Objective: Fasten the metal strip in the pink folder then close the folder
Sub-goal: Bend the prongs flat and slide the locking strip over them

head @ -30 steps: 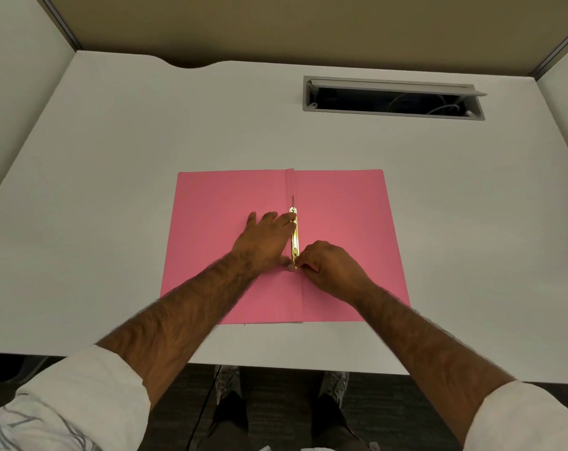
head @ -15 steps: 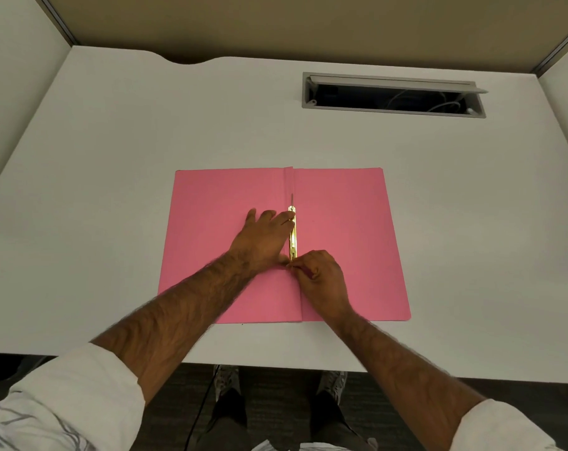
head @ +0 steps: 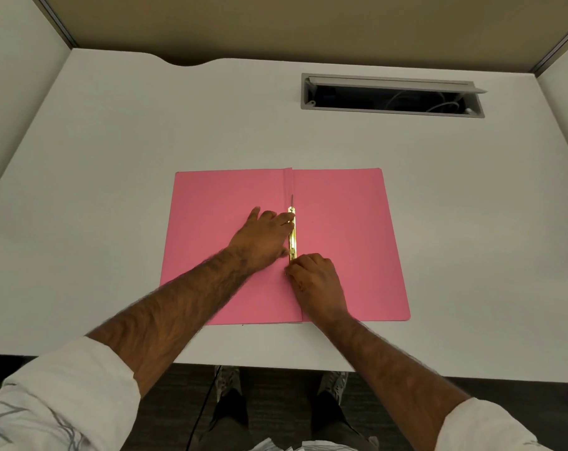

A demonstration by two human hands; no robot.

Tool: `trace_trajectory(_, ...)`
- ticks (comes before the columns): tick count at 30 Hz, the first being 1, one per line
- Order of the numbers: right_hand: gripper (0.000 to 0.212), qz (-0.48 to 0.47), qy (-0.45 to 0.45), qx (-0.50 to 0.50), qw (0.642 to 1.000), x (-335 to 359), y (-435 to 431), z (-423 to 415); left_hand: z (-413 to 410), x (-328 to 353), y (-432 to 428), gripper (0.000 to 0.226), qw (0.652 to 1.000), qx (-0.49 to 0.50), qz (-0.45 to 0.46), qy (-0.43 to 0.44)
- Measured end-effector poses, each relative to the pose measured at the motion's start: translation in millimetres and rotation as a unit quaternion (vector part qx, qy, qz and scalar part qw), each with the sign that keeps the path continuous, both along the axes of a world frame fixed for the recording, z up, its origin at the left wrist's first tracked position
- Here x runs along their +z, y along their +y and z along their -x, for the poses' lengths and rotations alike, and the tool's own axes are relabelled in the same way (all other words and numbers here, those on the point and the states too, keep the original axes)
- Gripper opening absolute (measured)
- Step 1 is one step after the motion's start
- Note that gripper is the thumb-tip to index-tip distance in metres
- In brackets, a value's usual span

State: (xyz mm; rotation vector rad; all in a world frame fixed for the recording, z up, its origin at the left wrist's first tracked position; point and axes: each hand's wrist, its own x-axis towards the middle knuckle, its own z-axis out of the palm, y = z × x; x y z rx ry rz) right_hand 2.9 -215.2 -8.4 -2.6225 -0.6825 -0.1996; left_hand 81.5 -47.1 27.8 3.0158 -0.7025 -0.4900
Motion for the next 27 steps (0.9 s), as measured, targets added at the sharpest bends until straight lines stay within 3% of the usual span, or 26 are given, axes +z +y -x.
trace_trajectory(7,0.023,0.115,-0.061,0.079,0.988,-9.7,-9.7,0.3,8.7,-6.0,-2.1,0.056,0.999,0.019,0.036,-0.018)
trace_trajectory(13,0.028,0.115,-0.049,0.087,0.988,-5.4,-22.5,0.2,14.9,-15.2,-1.2,0.064,0.999,0.027,0.031,-0.021)
trace_trajectory(18,0.029,0.041,-0.007,-0.002,0.999,2.8,-29.5,-10.7,18.1,-18.8,0.2,0.064,0.999,0.023,0.028,-0.032)
trace_trajectory(23,0.058,0.118,0.139,-0.077,0.98,3.0,-26.2,-50.1,17.6,-18.5,3.4,0.065,0.999,0.024,0.031,-0.038)
trace_trajectory(27,0.074,0.158,0.163,-0.127,0.966,-5.2,-32.6,-73.9,17.1,-18.7,11.1,0.059,0.997,0.028,0.052,-0.05)
